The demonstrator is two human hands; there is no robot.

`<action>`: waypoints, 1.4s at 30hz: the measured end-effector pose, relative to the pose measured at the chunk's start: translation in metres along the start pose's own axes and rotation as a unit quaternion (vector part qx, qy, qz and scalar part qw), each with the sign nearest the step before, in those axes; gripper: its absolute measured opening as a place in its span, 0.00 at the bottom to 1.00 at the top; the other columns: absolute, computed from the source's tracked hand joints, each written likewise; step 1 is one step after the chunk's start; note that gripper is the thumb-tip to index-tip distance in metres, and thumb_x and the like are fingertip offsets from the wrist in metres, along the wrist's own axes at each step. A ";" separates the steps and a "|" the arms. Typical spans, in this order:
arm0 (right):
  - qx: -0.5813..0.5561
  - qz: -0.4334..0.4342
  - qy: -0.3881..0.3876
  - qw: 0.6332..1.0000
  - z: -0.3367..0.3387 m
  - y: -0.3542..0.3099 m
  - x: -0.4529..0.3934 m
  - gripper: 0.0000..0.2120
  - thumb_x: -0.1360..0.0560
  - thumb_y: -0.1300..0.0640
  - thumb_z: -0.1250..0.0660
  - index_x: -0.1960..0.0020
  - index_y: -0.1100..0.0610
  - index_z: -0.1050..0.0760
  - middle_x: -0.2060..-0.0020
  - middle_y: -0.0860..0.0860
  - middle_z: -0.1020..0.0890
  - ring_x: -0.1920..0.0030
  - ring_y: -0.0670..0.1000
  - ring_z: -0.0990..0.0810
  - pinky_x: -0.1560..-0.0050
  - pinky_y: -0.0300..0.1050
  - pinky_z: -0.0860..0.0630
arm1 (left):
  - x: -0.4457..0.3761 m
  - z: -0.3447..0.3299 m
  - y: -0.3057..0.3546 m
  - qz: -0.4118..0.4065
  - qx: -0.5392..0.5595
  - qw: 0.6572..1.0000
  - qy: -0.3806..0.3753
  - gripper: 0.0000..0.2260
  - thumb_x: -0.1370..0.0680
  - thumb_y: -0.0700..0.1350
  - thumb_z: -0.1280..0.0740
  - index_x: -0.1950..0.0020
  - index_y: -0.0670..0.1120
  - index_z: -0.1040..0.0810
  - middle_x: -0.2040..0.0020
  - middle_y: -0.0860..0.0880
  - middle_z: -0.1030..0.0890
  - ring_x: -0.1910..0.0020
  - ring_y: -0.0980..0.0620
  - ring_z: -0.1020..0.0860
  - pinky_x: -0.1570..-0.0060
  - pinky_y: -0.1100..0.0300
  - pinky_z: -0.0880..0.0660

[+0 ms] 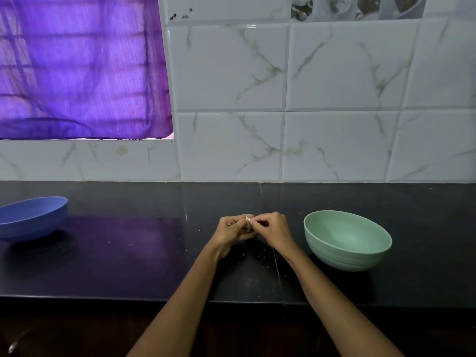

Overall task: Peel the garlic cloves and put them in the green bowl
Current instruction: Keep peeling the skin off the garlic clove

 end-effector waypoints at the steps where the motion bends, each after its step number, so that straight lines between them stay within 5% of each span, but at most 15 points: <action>1: -0.002 -0.004 0.001 1.000 0.000 0.000 0.001 0.06 0.28 0.61 0.31 0.55 0.59 0.16 0.62 0.54 0.14 0.63 0.45 0.18 0.62 0.34 0.23 | 0.000 0.001 -0.001 0.001 -0.005 1.000 0.000 0.10 0.22 0.32 0.40 0.46 0.32 0.22 0.53 0.39 0.19 0.56 0.49 0.18 0.55 0.61 0.19; 16: 0.033 -0.042 0.012 0.998 -0.017 0.000 0.003 0.10 0.27 0.58 0.34 0.61 0.64 0.19 0.67 0.59 0.17 0.64 0.56 0.19 0.62 0.52 0.23 | 0.001 -0.001 -0.003 -0.011 -0.043 0.999 0.002 0.11 0.22 0.32 0.41 0.56 0.37 0.19 0.61 0.44 0.17 0.61 0.53 0.17 0.60 0.64 0.20; 23: 0.005 -0.035 -0.008 0.999 -0.010 0.000 0.002 0.08 0.30 0.59 0.28 0.52 0.61 0.19 0.60 0.55 0.16 0.62 0.47 0.21 0.63 0.28 0.29 | 0.003 0.002 0.001 0.024 0.031 0.999 0.013 0.10 0.21 0.35 0.42 0.47 0.35 0.21 0.57 0.40 0.17 0.60 0.50 0.17 0.61 0.61 0.20; 28: 0.061 0.042 0.018 0.997 -0.014 -0.005 0.002 0.06 0.28 0.60 0.31 0.52 0.58 0.24 0.61 0.51 0.19 0.62 0.49 0.20 0.60 0.43 0.22 | 0.000 0.002 0.003 0.040 0.077 0.995 0.040 0.12 0.20 0.39 0.43 0.52 0.37 0.21 0.64 0.44 0.16 0.63 0.51 0.16 0.63 0.60 0.20; 32: 0.051 0.060 0.053 0.996 -0.011 -0.003 0.001 0.05 0.27 0.62 0.33 0.52 0.59 0.21 0.60 0.53 0.17 0.60 0.49 0.18 0.59 0.45 0.21 | 0.001 0.002 0.003 0.021 0.090 0.995 0.047 0.11 0.20 0.41 0.41 0.49 0.37 0.21 0.60 0.44 0.15 0.60 0.51 0.16 0.60 0.61 0.19; 38: 0.016 0.025 0.090 0.996 -0.011 -0.002 0.000 0.03 0.29 0.63 0.31 0.57 0.61 0.19 0.64 0.55 0.16 0.64 0.48 0.20 0.62 0.36 0.25 | 0.002 0.001 0.000 -0.016 0.067 0.996 0.061 0.09 0.23 0.32 0.38 0.45 0.34 0.22 0.58 0.43 0.17 0.62 0.53 0.17 0.61 0.64 0.19; 42: -0.020 0.004 0.089 0.996 -0.011 -0.002 0.000 0.03 0.29 0.64 0.32 0.56 0.61 0.19 0.63 0.54 0.16 0.64 0.46 0.20 0.64 0.27 0.28 | 0.002 0.001 -0.001 -0.050 0.037 0.994 0.090 0.08 0.25 0.29 0.36 0.53 0.38 0.20 0.66 0.48 0.16 0.66 0.54 0.17 0.63 0.65 0.20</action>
Point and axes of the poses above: each hand's wrist, its own x-axis away from the middle knuckle, its own z-axis out of the back of the hand, y = z × x, the point moved 1 cm from there along -x, towards the middle knuckle
